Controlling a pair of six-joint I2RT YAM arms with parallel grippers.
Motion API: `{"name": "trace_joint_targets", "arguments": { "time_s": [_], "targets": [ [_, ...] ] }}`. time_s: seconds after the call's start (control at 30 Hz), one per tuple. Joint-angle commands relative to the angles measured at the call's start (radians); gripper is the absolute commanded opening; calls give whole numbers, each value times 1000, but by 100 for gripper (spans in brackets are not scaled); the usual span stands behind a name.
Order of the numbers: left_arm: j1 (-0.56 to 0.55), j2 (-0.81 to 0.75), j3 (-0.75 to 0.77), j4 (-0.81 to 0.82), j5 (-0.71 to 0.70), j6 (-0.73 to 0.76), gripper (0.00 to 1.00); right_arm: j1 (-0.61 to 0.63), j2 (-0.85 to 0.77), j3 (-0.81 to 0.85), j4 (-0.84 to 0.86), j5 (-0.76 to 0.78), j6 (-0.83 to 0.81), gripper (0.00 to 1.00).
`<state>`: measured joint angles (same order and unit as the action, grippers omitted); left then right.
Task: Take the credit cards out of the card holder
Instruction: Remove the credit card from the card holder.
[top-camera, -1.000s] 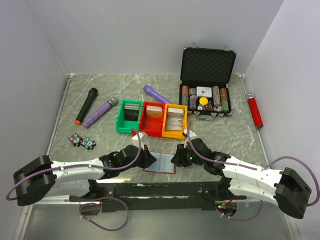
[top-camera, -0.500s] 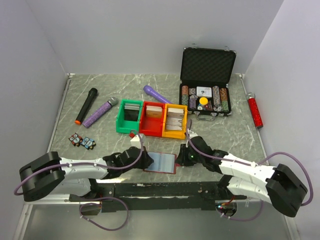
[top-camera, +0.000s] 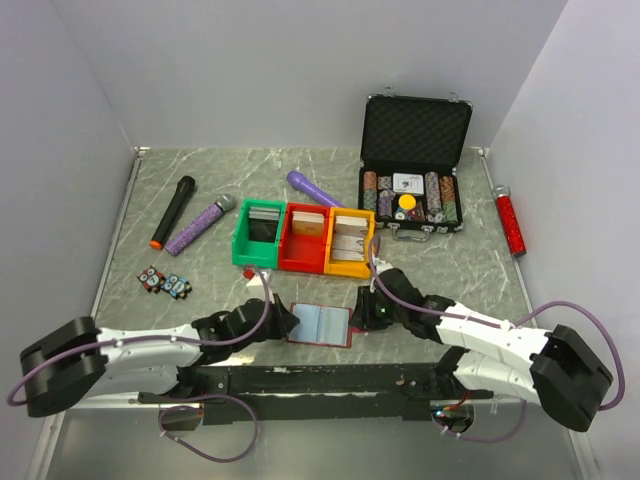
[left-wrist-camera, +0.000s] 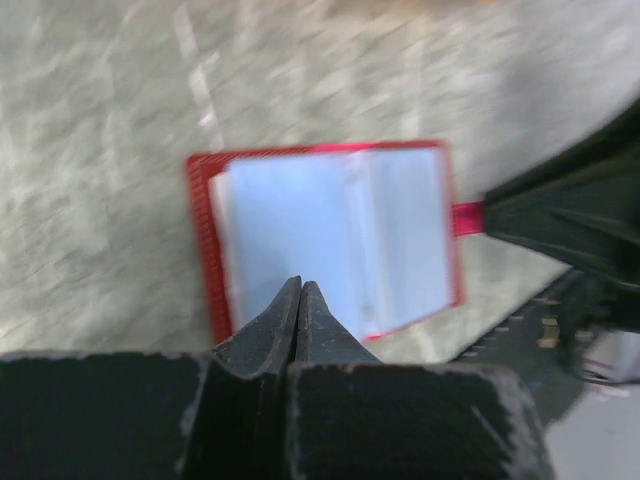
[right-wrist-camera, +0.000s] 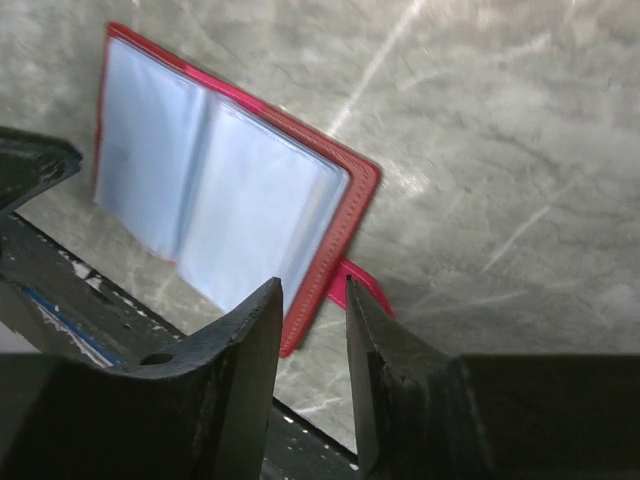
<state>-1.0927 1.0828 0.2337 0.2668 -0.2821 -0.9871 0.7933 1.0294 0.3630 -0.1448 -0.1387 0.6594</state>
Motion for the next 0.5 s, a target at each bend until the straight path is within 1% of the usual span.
{"name": "trace_joint_targets", "arguments": {
  "time_s": [0.0, 0.1, 0.23, 0.33, 0.47],
  "targets": [
    [-4, -99, 10, 95, 24, 74, 1, 23, -2, 77, -33, 36, -35, 40],
    [-6, -89, 26, 162, 93, 114, 1, 32, 18, 91, -18, 28, -44, 41],
    [-4, 27, 70, 187, 144, 143, 1, 34, 90, 117, -4, 1, -61, 39],
    [-6, 112, 95, 167, 141, 133, 1, 35, 136, 125, 4, -7, -69, 36],
    [-4, 169, 82, 157, 109, 107, 1, 38, 179, 143, 14, -18, -78, 35]
  ]
}}
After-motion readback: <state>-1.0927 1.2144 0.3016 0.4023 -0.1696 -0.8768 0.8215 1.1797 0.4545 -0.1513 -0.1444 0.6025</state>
